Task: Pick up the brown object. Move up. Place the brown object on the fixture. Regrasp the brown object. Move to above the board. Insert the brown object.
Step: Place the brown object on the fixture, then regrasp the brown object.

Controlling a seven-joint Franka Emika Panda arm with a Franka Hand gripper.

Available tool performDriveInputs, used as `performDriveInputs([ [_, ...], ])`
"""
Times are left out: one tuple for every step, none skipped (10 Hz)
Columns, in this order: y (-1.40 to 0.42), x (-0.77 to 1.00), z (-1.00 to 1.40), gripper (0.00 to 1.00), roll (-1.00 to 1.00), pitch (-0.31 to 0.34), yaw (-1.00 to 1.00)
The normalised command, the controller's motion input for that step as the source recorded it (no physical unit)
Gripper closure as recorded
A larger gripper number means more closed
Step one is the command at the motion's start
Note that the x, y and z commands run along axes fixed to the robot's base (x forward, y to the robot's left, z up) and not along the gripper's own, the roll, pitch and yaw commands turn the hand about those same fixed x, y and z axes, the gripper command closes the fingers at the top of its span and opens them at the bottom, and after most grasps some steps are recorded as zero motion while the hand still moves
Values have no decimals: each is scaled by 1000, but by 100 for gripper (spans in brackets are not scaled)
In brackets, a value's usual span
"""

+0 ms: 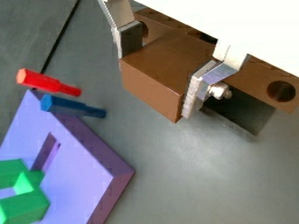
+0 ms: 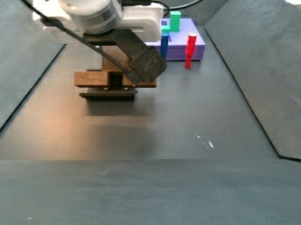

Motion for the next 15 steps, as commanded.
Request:
performDriveInputs([
  [0, 486, 0, 100, -431, -149, 0],
  [0, 343, 0, 100, -17, -103, 40],
  [0, 209, 0, 100, 203, 0, 0],
  [0, 14, -134, 100, 294, -6, 0],
  [0, -106, -209, 100, 360, -57, 0],
  [0, -200, -274, 100, 283, -146, 0],
  [0, -97, -183, 100, 71, -137, 0],
  [0, -137, -223, 100, 0, -194, 0],
  [0, -100, -126, 100, 0, -123, 0],
  [-14, -29, -31, 100, 0, 0, 0],
  [0, 0, 0, 100, 0, 0, 0],
  [0, 0, 0, 0, 0, 0, 0],
  [0, 0, 571, 0, 389, -123, -240],
  [0, -23, 469, 0, 586, -66, -266],
  [0, -83, 343, 0, 763, -46, -323],
])
